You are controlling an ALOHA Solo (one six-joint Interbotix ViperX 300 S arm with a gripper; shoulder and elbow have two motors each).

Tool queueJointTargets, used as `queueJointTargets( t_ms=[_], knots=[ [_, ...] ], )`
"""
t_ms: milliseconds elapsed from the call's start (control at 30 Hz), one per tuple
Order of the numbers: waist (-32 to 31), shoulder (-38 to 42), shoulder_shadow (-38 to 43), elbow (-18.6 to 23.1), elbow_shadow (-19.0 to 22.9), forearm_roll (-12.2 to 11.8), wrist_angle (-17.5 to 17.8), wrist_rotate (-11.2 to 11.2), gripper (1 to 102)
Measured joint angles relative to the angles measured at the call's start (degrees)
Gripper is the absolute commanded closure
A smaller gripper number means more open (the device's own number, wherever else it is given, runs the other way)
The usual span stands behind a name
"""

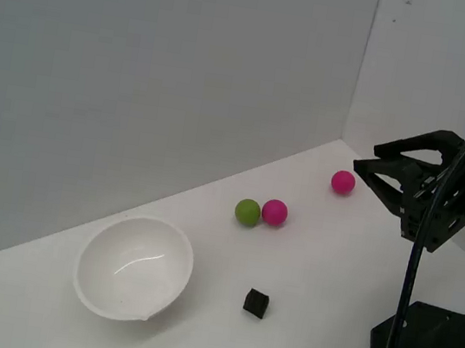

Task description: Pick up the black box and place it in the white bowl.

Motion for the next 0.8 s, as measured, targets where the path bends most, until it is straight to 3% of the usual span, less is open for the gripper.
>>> queueJointTargets(
  t_ms=[500, 800],
  knots=[
    [0.0, 0.4, 0.4, 0.0, 0.0, 0.1, 0.0, 0.0, 57],
    [0.0, 1.1, 1.1, -0.1, -0.1, 0.0, 1.9, 0.0, 57]
  ],
)
